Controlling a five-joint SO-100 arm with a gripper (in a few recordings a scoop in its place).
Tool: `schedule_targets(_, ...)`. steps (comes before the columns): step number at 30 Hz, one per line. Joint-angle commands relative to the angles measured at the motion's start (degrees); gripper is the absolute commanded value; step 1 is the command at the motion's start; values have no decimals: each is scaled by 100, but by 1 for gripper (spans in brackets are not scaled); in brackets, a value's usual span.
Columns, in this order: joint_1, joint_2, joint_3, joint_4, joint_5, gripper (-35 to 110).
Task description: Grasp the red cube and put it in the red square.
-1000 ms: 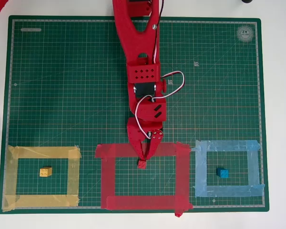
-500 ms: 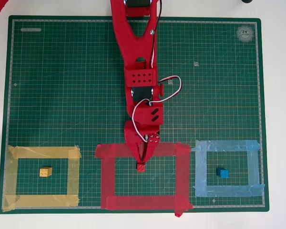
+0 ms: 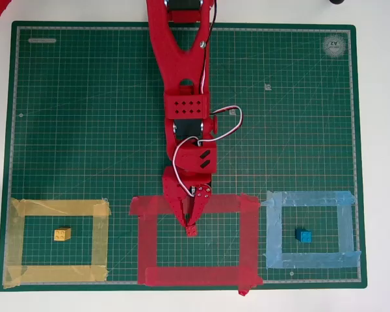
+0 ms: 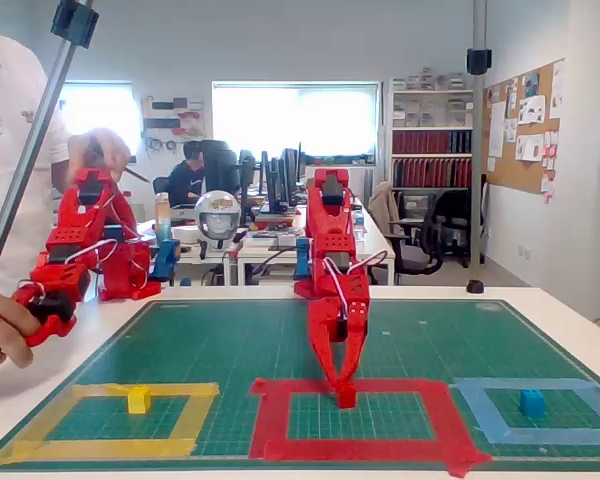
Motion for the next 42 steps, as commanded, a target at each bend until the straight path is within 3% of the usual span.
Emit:
schedule_targets(1, -167, 193, -272, -202, -97, -1)
schedule_targets(34, -352, -132, -598, -202, -97, -1)
schedule_targets(42, -431, 1151, 729, -202, -70, -1)
